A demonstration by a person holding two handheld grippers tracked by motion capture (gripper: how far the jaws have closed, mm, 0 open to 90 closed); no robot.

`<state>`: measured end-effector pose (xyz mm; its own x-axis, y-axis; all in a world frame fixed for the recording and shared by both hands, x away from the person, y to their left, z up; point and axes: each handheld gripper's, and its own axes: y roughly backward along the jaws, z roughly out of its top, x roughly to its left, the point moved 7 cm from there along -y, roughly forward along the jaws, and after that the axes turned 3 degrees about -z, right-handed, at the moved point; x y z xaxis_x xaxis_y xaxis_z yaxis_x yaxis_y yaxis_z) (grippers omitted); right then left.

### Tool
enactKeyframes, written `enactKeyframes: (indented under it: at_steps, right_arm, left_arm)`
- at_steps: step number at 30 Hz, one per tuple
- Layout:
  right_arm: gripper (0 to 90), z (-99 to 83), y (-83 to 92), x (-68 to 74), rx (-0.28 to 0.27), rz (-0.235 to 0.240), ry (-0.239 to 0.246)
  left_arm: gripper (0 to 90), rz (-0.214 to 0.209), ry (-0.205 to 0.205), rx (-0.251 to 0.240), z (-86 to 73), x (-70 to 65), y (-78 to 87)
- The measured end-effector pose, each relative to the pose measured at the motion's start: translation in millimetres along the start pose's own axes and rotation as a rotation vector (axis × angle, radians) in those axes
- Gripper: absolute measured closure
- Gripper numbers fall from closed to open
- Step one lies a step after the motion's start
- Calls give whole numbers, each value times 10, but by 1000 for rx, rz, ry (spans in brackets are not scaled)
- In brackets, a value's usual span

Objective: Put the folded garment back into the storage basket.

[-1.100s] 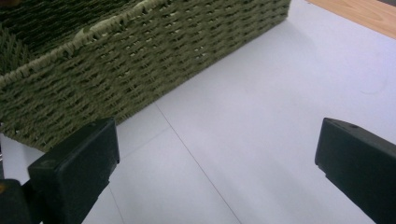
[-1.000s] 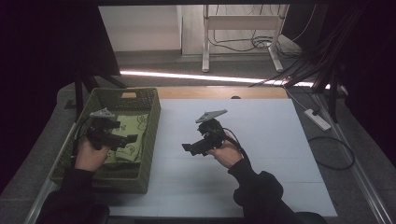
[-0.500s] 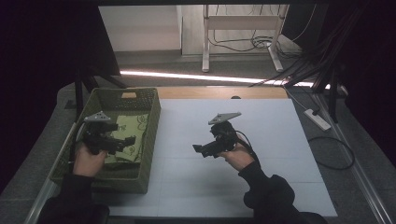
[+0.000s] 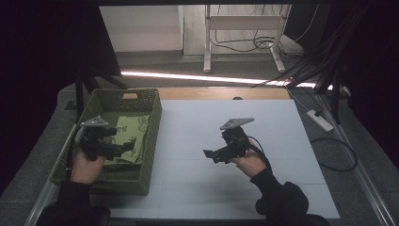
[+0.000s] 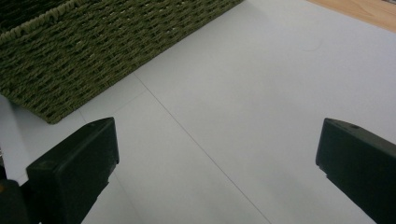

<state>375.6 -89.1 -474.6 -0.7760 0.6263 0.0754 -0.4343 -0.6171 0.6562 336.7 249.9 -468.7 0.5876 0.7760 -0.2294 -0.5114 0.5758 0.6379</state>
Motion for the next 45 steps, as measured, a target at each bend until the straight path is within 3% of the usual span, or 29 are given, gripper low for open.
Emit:
enactKeyframes:
  at_steps: [17,36,45]
  right_arm:
    - [0,-152,227,-126,-18,-26,-31]
    - [0,-323,386,-197,-11,-45,-51]
    - [0,-418,476,-278,-12,-68,-69]
  left_arm:
    - [0,15,17,-3,-118,-50,60]
    - [0,46,0,-1,-193,-172,168]
    - [0,49,-3,-21,-258,-222,185]
